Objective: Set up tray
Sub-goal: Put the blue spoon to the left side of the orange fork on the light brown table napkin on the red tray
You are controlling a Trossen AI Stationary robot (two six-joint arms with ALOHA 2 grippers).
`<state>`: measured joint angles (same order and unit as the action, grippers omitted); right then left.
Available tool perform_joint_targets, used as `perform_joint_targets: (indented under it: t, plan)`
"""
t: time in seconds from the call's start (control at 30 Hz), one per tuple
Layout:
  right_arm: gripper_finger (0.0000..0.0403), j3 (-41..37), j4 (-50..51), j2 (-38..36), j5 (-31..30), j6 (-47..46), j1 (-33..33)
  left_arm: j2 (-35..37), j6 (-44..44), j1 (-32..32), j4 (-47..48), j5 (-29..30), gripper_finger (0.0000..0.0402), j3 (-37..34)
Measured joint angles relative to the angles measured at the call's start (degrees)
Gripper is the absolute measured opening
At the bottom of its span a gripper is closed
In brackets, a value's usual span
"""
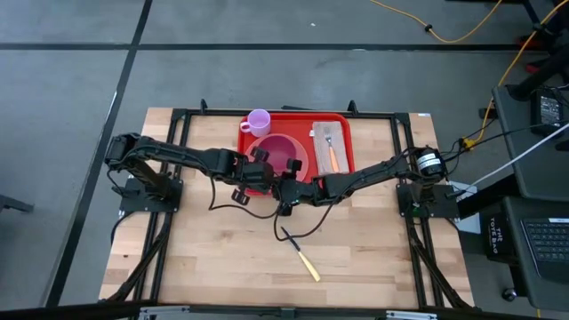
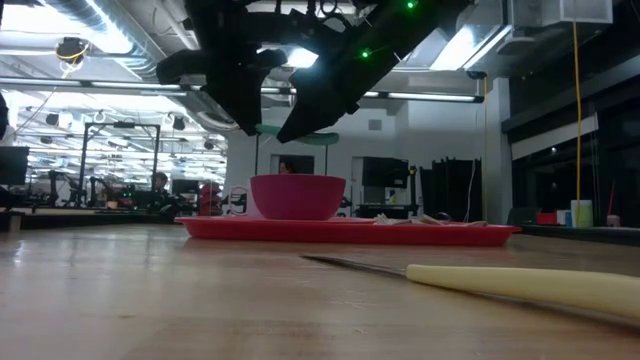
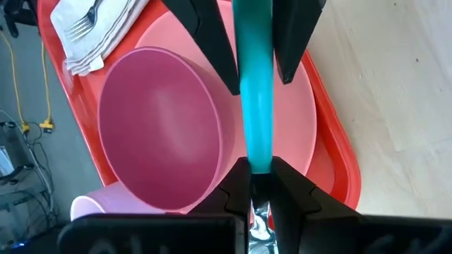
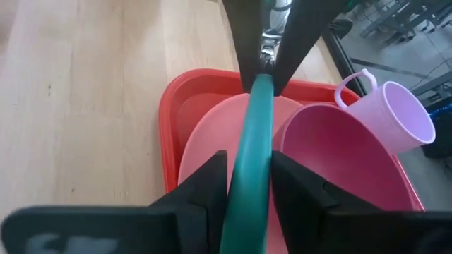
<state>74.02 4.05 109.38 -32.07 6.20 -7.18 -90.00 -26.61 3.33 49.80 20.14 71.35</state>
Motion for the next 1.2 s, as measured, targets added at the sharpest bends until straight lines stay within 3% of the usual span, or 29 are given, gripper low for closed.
perform_joint_targets:
  t: [0.4, 0.6, 0.83, 1.2]
  plan:
    - [0.0085, 0.0, 0.0, 0.0, -0.2, -0.3, 0.0, 0.0, 1.2, 2.1, 0.3, 1.2, 0.0022, 0.0]
    - [0.0083, 0.0, 0.0, 0.0, -0.6, 0.1, 0.0, -0.1, 4.4, 2.3, 0.2, 3.5, 0.0064, 0.0]
    - [0.0082, 0.0, 0.1, 0.0, 0.3, 0.0, 0.1, -0.1, 7.5, 2.3, 0.3, 1.8, 0.0104, 0.0]
    - [0.0082, 0.0, 0.0, -0.1, 0.3, 0.0, 0.2, 4.4, 6.0, 3.7, -2.3, 3.4, 0.0146, 0.0]
